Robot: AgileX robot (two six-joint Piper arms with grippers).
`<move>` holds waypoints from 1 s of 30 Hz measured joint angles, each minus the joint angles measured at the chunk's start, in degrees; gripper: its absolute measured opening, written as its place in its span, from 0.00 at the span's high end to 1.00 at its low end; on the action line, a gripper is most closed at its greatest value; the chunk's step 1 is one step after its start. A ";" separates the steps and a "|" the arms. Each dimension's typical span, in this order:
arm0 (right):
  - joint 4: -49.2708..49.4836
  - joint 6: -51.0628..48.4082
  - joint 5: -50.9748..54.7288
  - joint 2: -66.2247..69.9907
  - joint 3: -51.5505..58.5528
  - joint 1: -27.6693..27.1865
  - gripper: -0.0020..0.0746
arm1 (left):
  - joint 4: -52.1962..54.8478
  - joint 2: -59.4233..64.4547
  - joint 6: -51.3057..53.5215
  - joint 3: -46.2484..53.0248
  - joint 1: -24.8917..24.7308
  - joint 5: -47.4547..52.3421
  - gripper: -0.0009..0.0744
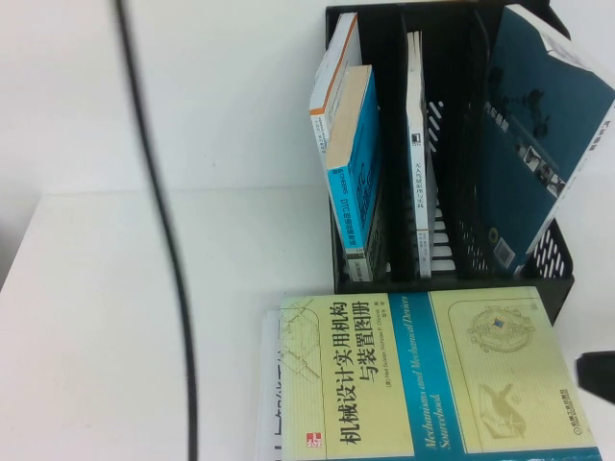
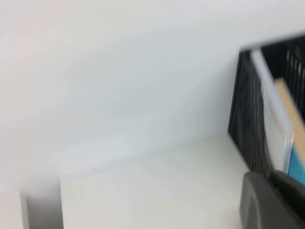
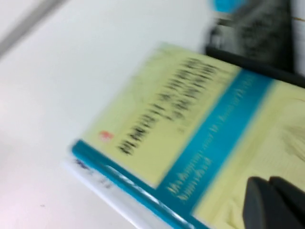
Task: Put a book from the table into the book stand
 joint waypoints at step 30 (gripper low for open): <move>-50.16 49.81 -1.32 -29.52 10.78 0.03 0.96 | -1.46 -31.70 -14.04 78.08 0.00 -61.62 0.99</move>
